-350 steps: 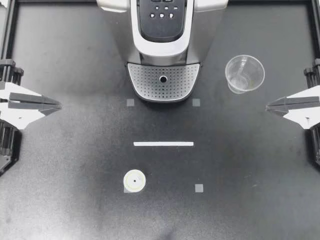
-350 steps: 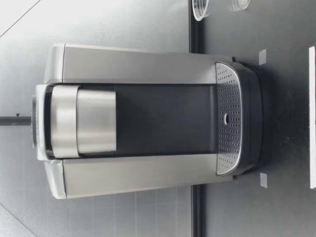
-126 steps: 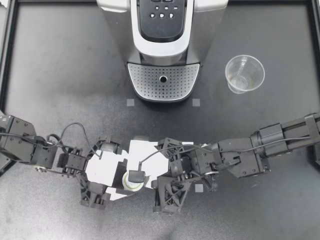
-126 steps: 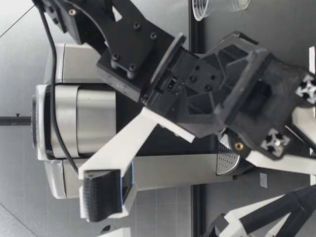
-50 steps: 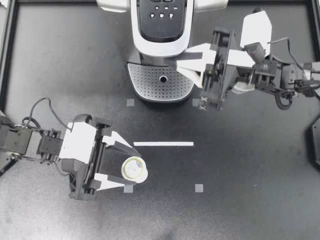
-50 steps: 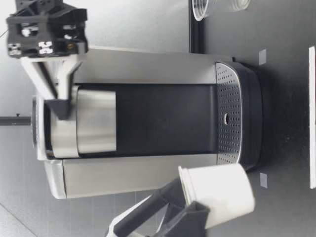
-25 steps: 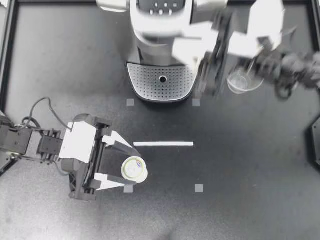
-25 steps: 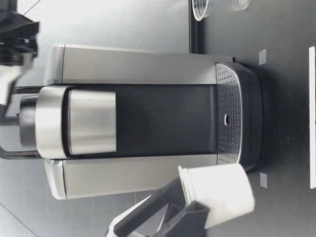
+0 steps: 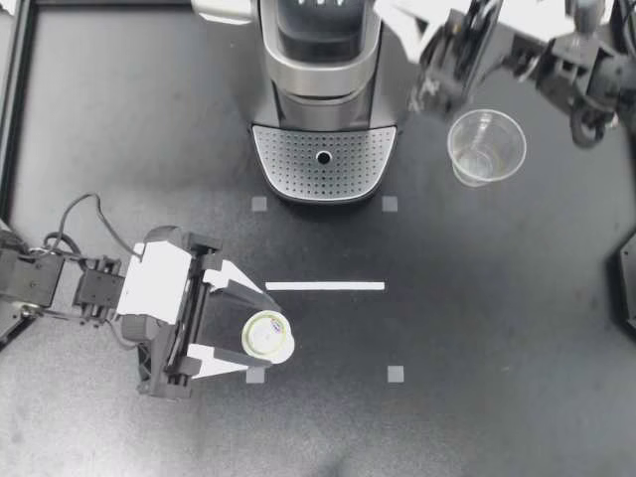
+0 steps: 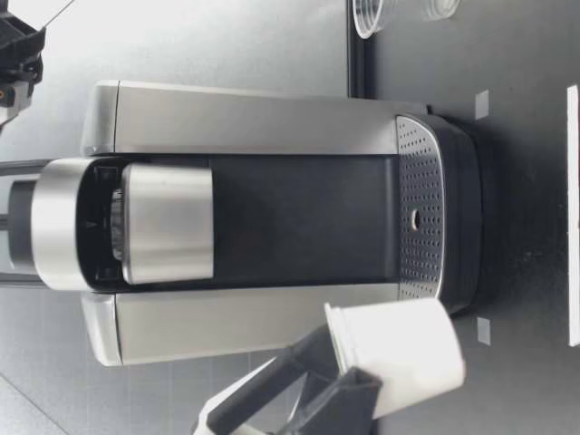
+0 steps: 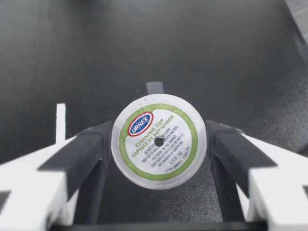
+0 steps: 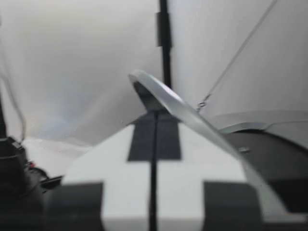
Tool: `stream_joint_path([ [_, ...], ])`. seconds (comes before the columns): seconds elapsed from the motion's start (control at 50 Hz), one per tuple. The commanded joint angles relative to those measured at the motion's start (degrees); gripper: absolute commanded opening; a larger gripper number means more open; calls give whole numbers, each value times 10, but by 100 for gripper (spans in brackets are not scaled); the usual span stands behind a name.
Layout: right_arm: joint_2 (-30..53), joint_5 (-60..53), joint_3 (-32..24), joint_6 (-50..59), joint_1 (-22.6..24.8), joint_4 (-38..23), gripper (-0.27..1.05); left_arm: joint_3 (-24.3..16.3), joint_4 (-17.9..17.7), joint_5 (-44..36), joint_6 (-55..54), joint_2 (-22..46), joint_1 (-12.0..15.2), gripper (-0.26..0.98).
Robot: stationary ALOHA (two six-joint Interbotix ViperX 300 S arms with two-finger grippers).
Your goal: Place the coffee capsule inside the capsule container, then place the cup onto the center of the cup tray, then push the 'Hot Water' and 'Travel Mug' buttons.
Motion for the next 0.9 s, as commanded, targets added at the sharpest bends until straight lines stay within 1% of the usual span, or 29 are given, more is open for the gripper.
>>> stream_joint_path([
  [0.0, -4, -4, -18, 2, -24, 3, 3, -7, -1, -6, 1, -7, 2, 45],
  [0.28, 22, 4, -38, 3, -62, 3, 3, -8, -1, -19, 2, -7, 2, 45],
  [0.62, 40, 4, -40, 9, -96, 3, 3, -15, 0, -38, 5, -9, 7, 45],
  [0.76, 28, -6, -38, 10, -93, 2, 3, -24, -1, -41, 11, -14, 13, 45],
  [0.88, -4, -34, -26, 9, -69, -1, 3, -41, 0, -43, 39, -29, 25, 45],
])
